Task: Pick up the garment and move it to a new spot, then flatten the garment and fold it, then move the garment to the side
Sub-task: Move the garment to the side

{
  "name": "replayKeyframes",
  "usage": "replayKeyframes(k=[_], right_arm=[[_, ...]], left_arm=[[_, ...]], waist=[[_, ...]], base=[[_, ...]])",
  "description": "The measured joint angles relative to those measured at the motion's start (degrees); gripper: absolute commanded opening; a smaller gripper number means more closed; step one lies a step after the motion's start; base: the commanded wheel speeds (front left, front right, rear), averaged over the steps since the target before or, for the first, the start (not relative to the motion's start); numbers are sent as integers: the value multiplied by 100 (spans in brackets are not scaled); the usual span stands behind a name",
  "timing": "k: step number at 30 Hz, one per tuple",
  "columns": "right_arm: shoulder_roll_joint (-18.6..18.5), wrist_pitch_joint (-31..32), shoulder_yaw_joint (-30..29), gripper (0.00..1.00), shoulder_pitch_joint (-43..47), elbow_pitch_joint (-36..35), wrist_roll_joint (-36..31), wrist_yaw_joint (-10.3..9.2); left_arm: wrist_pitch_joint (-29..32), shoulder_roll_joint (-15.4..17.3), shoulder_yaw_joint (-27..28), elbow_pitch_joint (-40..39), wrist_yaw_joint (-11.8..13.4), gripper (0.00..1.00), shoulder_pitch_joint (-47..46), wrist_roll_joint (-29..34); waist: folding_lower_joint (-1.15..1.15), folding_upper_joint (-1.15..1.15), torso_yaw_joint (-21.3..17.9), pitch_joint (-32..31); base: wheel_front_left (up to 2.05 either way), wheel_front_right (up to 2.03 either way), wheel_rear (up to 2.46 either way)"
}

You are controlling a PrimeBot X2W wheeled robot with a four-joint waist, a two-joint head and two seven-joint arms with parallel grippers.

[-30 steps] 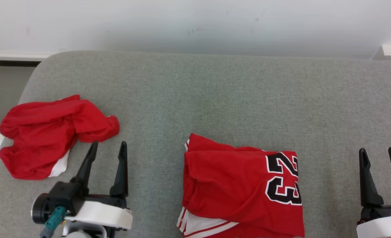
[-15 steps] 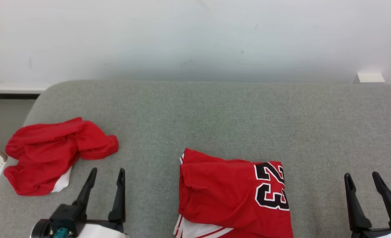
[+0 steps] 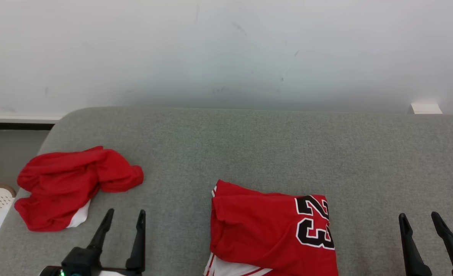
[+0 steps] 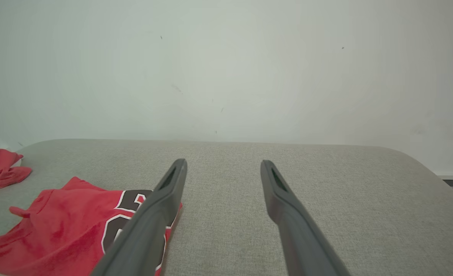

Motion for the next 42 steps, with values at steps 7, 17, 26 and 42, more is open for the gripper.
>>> replayKeyframes(k=[7,17,26,42], right_arm=[[12,30,-13,100,-1,-62,-8,0],[7,55,-93,100,-40,-56,-22,0],[-110,64,474,100,-428,1159,292,0],[-456,-60,1335,0,-1415,2977,884,1]], left_arm=[[1,52,-33,0,26,100,-25,30],[7,118,-104,-57,47,100,-203,138],[-1,74,-213,-230,-27,100,-710,282],[-29,-226,-127,-160,-123,100,-948,372]], waist=[[0,0,9,52],[0,0,87,179],[0,0,428,617],[0,0,1014,1089]], base=[[0,0,0],[0,0,0],[0,0,0],[0,0,0]])
